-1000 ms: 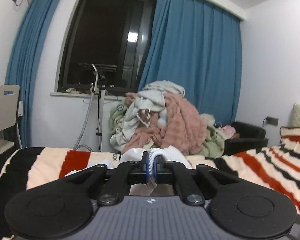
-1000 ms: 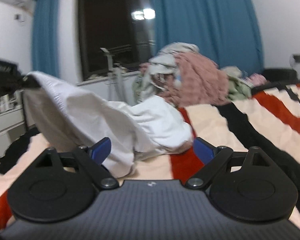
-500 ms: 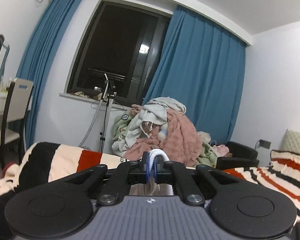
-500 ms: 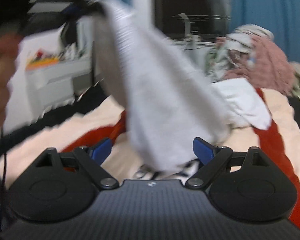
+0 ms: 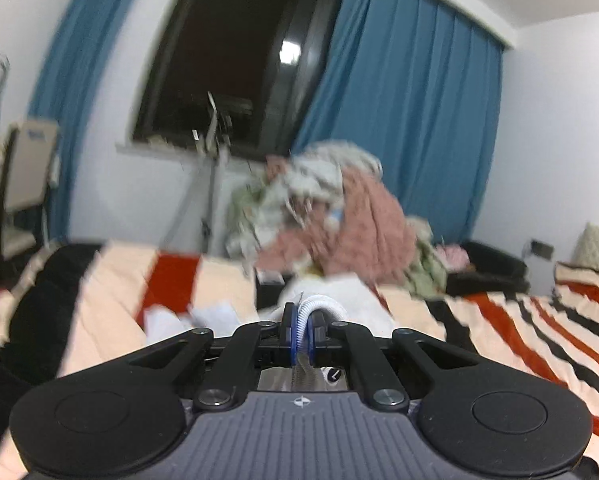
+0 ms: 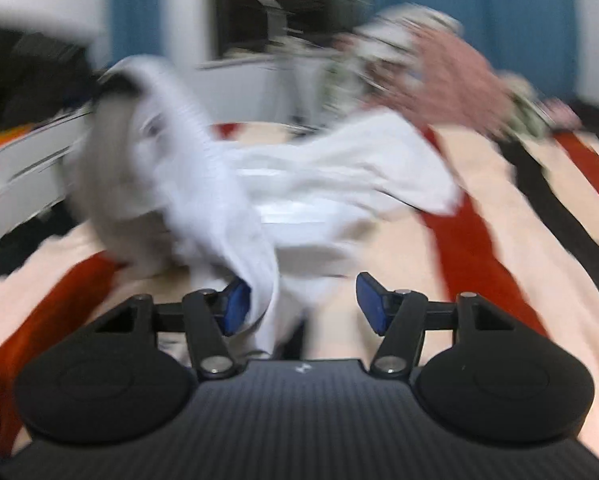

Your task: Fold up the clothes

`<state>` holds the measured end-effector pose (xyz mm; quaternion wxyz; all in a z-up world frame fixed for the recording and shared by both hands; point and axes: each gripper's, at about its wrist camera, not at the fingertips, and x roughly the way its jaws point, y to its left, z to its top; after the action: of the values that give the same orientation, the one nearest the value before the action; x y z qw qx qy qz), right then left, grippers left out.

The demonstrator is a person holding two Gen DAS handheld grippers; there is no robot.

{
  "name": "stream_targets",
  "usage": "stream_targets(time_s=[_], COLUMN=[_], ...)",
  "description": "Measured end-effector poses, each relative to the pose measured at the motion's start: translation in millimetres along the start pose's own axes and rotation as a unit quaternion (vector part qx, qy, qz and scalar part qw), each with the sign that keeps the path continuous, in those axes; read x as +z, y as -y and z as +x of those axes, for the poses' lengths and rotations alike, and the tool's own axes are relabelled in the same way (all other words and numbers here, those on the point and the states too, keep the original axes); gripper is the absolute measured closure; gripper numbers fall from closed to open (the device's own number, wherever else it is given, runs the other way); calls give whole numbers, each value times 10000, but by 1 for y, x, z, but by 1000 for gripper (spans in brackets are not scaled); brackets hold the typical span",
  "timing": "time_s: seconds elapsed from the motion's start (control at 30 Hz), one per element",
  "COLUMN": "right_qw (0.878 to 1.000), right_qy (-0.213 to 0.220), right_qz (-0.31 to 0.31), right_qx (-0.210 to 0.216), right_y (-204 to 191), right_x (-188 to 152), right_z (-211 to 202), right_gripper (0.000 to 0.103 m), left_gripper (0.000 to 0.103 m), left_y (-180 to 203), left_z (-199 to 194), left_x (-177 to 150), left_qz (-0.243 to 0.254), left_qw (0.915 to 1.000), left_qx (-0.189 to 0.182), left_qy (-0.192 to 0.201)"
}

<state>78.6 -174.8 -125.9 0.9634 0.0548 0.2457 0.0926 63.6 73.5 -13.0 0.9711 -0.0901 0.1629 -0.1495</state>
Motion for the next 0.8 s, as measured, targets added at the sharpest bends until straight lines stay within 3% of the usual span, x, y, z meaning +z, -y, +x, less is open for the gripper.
stream_targets(time_s=[0.13,0.23,0.47,0.57,0.63,0.8], right_qw=[9955,9869,9860,9810,9753,9592], right_qy=[-146,-238,477,723,482,-148], right_qz=[825,1412,1351,1626,2054,2761], right_qx=[-432,-741,-848,-776,-656,-585], right_y=[37,64,64,74,89,123], right_x=[5,9,19,23,23,21], right_z=[-11,-20,-46,-52,-51,-50], right_gripper=[43,37,37,36,30,29], left_gripper=[98,98,98,97,97,97], left_y=[-1,1,10,14,15,22], left_z=[21,19,-6,-12,-12,-9], left_x=[-14,-19,-8,-3,-4,-8], left_qz=[-83,-153,-351,-419,-443,-294], left_qw=[9988,9976,9944,9923,9914,9888], left_qx=[-121,-337,-903,-1100,-1159,-1319], left_qy=[-463,-589,-428,-379,-412,-628])
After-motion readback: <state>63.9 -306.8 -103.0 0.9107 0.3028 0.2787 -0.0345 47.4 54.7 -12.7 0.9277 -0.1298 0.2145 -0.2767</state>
